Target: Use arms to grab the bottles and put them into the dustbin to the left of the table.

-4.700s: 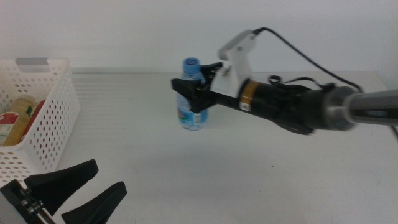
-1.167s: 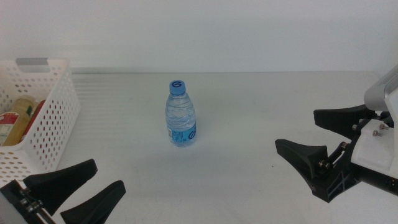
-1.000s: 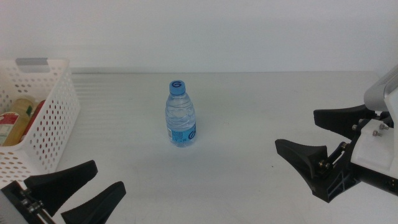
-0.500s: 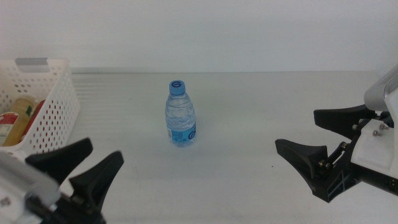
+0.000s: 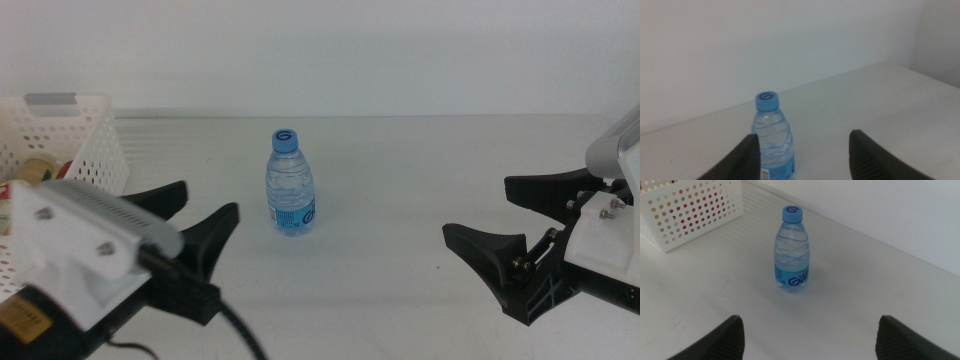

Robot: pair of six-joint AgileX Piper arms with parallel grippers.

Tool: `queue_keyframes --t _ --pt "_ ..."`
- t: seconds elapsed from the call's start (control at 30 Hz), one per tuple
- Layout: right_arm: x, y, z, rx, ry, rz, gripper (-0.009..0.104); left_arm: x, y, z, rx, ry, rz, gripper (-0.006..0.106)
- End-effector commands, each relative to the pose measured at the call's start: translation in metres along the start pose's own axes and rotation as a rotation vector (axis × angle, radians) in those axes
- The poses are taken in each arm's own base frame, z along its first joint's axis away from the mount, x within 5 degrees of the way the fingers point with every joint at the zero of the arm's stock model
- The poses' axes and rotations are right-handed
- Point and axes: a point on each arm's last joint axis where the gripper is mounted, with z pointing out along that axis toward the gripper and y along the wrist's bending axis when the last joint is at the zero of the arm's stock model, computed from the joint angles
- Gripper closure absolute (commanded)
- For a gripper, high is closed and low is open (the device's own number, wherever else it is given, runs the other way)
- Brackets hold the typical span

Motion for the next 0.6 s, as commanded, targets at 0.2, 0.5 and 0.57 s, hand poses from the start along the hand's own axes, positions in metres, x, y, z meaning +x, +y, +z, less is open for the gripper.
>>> queue_keyframes --t 0.2,0.5,0.57 --pt "-0.0149 -0.0012 -0.0042 0.015 -0.106 -0.02 0.026 -0.0218 -0.0014 0.0143 -0.033 -0.113 0.063 0.046" --pt "-0.0149 -0.0012 -0.0042 0.015 -0.106 -0.02 0.026 -0.0223 -0.0015 0.0145 -0.033 -0.124 0.063 0.056" --pt "-0.0149 -0.0012 -0.0042 0.015 -0.106 -0.02 0.026 -0.0212 -0.0053 0.0164 0.002 -0.126 0.089 0.058"
